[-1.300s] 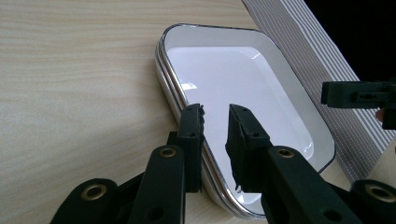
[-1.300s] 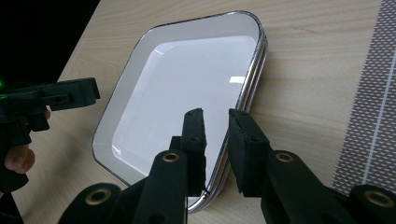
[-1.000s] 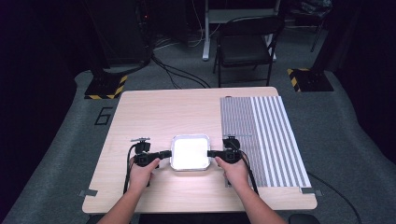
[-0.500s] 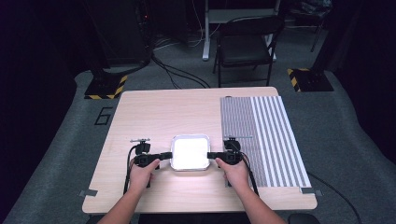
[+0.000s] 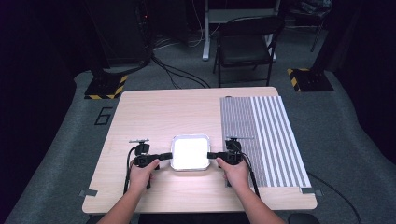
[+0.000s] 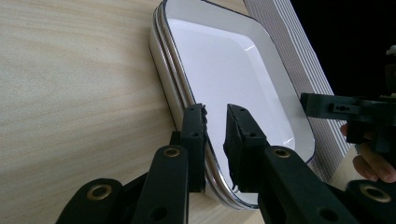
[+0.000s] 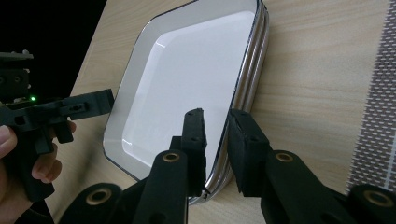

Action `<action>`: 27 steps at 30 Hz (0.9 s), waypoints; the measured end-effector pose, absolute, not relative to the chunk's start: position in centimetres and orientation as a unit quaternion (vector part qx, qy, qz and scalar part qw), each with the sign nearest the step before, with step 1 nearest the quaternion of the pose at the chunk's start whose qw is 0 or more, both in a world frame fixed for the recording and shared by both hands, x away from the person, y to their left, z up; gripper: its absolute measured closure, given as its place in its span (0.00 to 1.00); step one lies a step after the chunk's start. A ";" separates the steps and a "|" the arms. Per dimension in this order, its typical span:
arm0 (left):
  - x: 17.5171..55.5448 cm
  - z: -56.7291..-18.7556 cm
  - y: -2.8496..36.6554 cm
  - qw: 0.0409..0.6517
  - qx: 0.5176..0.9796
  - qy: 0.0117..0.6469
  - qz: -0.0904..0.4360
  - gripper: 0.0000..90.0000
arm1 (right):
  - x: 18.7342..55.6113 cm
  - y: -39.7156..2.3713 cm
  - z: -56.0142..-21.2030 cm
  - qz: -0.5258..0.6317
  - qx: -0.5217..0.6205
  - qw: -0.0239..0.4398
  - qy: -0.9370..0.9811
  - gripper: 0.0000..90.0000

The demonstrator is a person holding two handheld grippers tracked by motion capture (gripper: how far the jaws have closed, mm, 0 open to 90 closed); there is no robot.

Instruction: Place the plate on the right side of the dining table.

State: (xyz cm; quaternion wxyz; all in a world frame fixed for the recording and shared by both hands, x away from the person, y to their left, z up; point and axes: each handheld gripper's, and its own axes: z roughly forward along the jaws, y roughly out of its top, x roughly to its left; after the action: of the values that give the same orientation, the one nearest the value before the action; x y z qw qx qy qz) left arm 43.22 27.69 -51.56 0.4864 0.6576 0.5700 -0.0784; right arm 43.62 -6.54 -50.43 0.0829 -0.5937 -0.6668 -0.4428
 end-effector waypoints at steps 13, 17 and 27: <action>42.6 -51.0 28.1 0.496 0.650 0.569 -0.088 0.87 | 43.0 -6.7 -50.2 -0.449 -0.590 0.092 -0.665 0.86; 42.1 -50.6 28.1 0.496 0.653 0.565 -0.091 0.87 | 42.5 -6.7 -49.9 -0.449 -0.587 0.092 -0.667 0.86; 41.1 -50.0 27.3 0.469 0.677 0.563 -0.068 0.86 | 41.3 -6.7 -49.8 -0.442 -0.579 0.079 -0.681 0.86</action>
State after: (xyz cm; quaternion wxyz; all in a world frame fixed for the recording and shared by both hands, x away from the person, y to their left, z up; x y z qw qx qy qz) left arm 41.11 27.32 -49.99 0.4688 0.6774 0.5628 -0.0682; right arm 41.31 -6.69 -49.82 0.0788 -0.5791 -0.6806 -0.4419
